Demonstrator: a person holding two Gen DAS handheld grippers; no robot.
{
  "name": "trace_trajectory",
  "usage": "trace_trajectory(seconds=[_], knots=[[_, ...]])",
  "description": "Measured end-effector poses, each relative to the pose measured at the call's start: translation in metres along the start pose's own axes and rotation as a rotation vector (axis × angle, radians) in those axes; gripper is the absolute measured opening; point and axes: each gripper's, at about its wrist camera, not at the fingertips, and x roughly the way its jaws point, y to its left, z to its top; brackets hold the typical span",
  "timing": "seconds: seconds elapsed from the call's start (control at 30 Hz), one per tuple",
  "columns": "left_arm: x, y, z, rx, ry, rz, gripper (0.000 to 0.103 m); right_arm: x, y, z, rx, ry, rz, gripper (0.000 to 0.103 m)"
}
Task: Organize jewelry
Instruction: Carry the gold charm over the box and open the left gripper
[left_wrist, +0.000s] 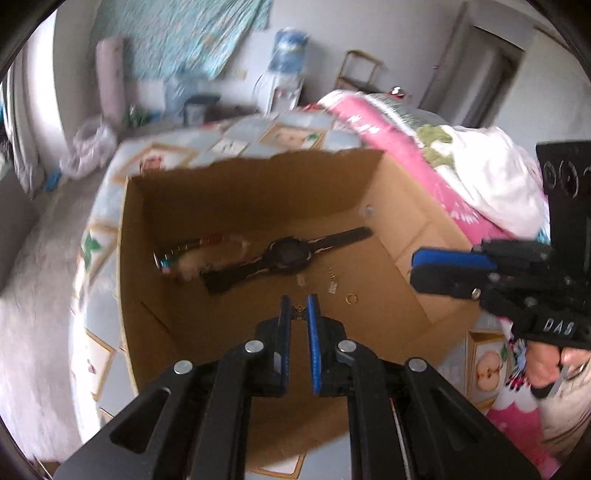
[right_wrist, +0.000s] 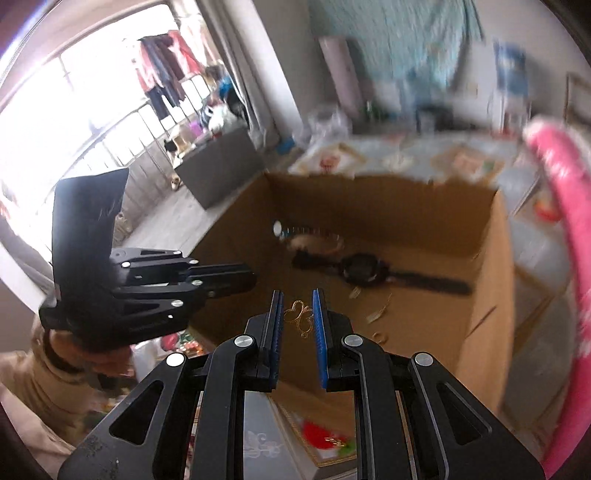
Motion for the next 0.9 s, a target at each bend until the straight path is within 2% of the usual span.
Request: trace_trajectory(seconds=[0.13, 0.2, 0.37, 0.7, 0.9], knots=[[0.017, 0.013, 0.003, -0.086, 0.047, -0.005, 0.008, 0.019, -0.01, 0.005, 0.064, 0.072, 0.009, 0.014], [0.022, 0.018, 0.004, -0.114, 0.06, -0.003, 0.008, 0.023, -0.012, 0.005, 0.08, 0.078, 0.009, 0.017], [0.032, 0.028, 0.005, -0.166, 0.085, -0.001, 0.008, 0.019, -0.018, 0.0, 0.105, 0.068, 0.012, 0.017], [0.029, 0.033, 0.009, -0.208, 0.072, -0.02, 0.01, 0.0, -0.029, -0.003, 0.128, 0.029, 0.001, 0.02], [0.014, 0.031, 0.011, -0.209, 0.028, -0.023, 0.02, -0.013, -0.035, -0.007, 0.146, -0.014, -0.006, 0.026]])
